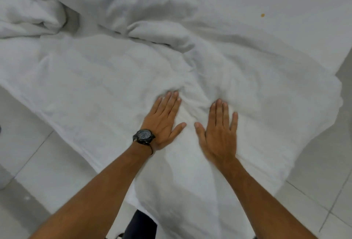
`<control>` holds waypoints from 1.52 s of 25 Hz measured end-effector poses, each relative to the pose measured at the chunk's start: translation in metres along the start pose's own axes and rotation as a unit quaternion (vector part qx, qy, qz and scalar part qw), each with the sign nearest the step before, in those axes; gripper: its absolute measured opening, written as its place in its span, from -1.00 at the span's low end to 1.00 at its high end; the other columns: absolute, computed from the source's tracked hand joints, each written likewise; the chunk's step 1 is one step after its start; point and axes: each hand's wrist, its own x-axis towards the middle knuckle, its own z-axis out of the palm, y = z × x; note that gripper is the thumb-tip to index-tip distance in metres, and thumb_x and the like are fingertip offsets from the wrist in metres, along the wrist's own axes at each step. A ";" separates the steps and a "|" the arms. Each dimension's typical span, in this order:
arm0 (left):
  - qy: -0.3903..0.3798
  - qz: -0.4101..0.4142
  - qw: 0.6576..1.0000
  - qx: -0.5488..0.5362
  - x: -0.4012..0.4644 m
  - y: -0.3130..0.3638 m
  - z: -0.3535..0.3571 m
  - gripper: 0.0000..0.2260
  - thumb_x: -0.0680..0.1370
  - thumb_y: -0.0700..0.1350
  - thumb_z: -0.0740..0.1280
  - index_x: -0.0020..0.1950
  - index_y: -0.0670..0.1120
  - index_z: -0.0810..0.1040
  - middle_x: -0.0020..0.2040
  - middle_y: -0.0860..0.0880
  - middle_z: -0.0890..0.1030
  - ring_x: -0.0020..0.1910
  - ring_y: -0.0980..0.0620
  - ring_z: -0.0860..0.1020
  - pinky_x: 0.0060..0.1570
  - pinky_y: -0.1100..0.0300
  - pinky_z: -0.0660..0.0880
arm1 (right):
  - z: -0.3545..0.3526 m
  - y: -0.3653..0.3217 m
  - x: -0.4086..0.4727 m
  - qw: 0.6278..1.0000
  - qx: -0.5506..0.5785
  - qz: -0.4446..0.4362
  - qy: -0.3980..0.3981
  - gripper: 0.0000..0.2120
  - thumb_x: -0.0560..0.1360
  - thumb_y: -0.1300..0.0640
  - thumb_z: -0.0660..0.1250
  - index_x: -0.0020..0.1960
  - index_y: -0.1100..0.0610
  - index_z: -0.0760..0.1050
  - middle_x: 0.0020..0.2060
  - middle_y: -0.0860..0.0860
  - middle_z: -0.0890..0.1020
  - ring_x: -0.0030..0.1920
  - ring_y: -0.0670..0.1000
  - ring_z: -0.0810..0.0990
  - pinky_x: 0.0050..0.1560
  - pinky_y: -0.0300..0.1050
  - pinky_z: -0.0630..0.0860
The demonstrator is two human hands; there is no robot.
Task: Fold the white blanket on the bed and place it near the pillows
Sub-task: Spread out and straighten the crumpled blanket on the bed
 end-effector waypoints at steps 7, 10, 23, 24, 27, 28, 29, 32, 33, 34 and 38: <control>0.011 0.057 0.998 0.005 0.047 -0.101 -0.009 -0.25 0.70 0.29 0.01 0.71 -0.16 -0.06 0.73 -0.13 -0.09 0.70 -0.10 -0.13 0.65 -0.12 -0.04 | 0.015 -0.079 0.035 0.994 -0.017 0.111 0.012 -0.21 0.75 -0.28 0.00 0.74 0.27 0.07 0.74 0.22 0.12 0.76 0.20 0.05 0.70 0.40 -0.06; 0.004 0.028 1.000 -0.008 0.053 -0.126 -0.013 -0.26 0.70 0.30 -0.04 0.71 -0.15 -0.08 0.73 -0.11 -0.11 0.70 -0.07 -0.16 0.66 -0.10 -0.09 | 0.016 -0.083 0.038 0.991 -0.027 0.128 0.001 -0.21 0.74 -0.29 -0.02 0.75 0.25 0.06 0.75 0.21 0.10 0.76 0.19 0.02 0.70 0.39 -0.06; 0.096 -0.005 0.995 0.019 0.146 -0.217 -0.070 -0.22 0.68 0.24 0.13 0.70 -0.23 -0.04 0.71 -0.21 -0.07 0.69 -0.23 -0.09 0.65 -0.14 -0.18 | 0.019 -0.184 0.091 0.969 0.033 0.240 0.045 -0.25 0.71 -0.27 0.11 0.75 0.14 0.16 0.74 0.21 0.17 0.74 0.24 0.11 0.66 0.48 0.01; 0.112 -0.016 0.993 0.031 0.165 -0.248 -0.079 -0.22 0.68 0.21 0.17 0.70 -0.23 -0.02 0.71 -0.22 -0.03 0.69 -0.25 -0.03 0.65 -0.12 -0.17 | 0.022 -0.205 0.109 0.971 0.038 0.232 0.046 -0.26 0.71 -0.27 0.11 0.76 0.11 0.15 0.74 0.20 0.15 0.75 0.23 0.08 0.66 0.48 -0.01; 0.110 0.063 0.991 0.045 0.205 -0.334 -0.099 -0.23 0.63 0.12 0.31 0.69 -0.23 0.06 0.70 -0.21 0.06 0.68 -0.20 0.07 0.62 -0.05 0.02 | 0.028 -0.260 0.177 0.973 0.049 0.221 0.051 -0.29 0.73 -0.28 0.06 0.76 0.08 0.14 0.75 0.18 0.11 0.75 0.23 0.05 0.67 0.46 -0.01; 0.106 0.094 0.989 0.044 0.217 -0.355 -0.107 -0.23 0.63 0.10 0.32 0.68 -0.23 0.09 0.70 -0.21 0.07 0.68 -0.18 0.07 0.61 -0.04 0.09 | 0.029 -0.277 0.204 0.967 0.054 0.242 0.049 -0.29 0.73 -0.28 0.03 0.76 0.08 0.13 0.75 0.18 0.11 0.76 0.22 0.05 0.67 0.45 0.00; 0.106 0.123 0.985 0.053 0.229 -0.375 -0.116 -0.24 0.63 0.11 0.32 0.68 -0.23 0.11 0.70 -0.22 0.08 0.68 -0.17 0.08 0.60 -0.03 0.12 | 0.028 -0.294 0.231 0.960 0.064 0.267 0.045 -0.29 0.74 -0.28 0.00 0.77 0.07 0.12 0.75 0.19 0.12 0.76 0.22 0.05 0.67 0.44 0.00; 0.086 0.196 0.970 0.113 0.283 -0.420 -0.145 -0.25 0.67 0.22 0.19 0.67 -0.25 0.13 0.68 -0.27 0.10 0.68 -0.22 0.08 0.64 -0.05 0.00 | 0.026 -0.339 0.291 0.939 0.092 0.328 0.045 -0.31 0.74 -0.30 -0.04 0.76 0.03 0.15 0.74 0.21 0.14 0.75 0.22 0.07 0.68 0.44 -0.01; 0.070 0.203 0.967 0.139 0.303 -0.430 -0.154 -0.25 0.68 0.25 0.13 0.67 -0.25 0.11 0.68 -0.28 0.10 0.68 -0.23 0.06 0.65 -0.07 -0.05 | 0.028 -0.350 0.302 0.937 0.094 0.333 0.046 -0.31 0.74 -0.30 -0.05 0.75 0.03 0.17 0.74 0.21 0.14 0.75 0.23 0.06 0.68 0.44 -0.03; 0.052 0.203 0.963 0.169 0.321 -0.436 -0.162 -0.25 0.69 0.28 0.07 0.68 -0.24 0.10 0.68 -0.28 0.09 0.68 -0.23 0.04 0.66 -0.08 -0.10 | 0.031 -0.359 0.309 0.938 0.091 0.332 0.045 -0.31 0.74 -0.30 -0.05 0.75 0.04 0.18 0.75 0.19 0.13 0.75 0.23 0.05 0.68 0.45 -0.04; -0.009 0.184 0.956 0.227 0.371 -0.461 -0.165 -0.22 0.66 0.35 -0.21 0.71 -0.17 -0.01 0.72 -0.18 -0.01 0.70 -0.16 -0.05 0.65 -0.12 -0.18 | 0.038 -0.387 0.323 0.933 0.071 0.350 0.050 -0.30 0.75 -0.26 -0.05 0.75 0.13 0.14 0.75 0.16 0.11 0.76 0.23 0.02 0.69 0.42 -0.03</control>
